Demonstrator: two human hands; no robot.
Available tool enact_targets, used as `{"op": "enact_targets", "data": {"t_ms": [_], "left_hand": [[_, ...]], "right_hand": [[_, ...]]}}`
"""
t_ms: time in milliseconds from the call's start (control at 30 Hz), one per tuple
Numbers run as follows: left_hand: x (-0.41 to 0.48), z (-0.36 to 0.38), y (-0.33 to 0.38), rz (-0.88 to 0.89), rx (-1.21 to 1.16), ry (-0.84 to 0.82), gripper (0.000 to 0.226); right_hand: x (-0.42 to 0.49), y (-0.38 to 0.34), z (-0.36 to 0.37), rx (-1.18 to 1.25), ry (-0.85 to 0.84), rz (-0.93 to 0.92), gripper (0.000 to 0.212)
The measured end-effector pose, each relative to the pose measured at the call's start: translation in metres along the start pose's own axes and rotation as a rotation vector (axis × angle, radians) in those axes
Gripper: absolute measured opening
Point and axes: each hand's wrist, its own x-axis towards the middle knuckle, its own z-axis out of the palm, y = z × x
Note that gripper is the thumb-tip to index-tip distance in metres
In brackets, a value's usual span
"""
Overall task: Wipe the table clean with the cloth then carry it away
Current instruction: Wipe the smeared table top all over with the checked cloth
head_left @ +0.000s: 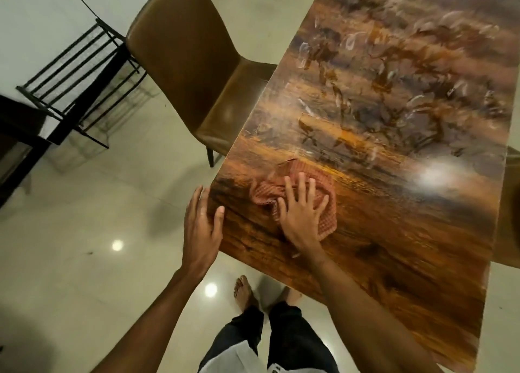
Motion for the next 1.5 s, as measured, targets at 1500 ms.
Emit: {"op": "enact_targets", "data": {"t_ms": [1500], "left_hand": [[0.281, 0.061, 0.062, 0.274, -0.081, -0.315, 0.062]], "right_hand": [[0.225, -0.001, -0.060, 0.011, 0.129, 0.297, 0.060]]}}
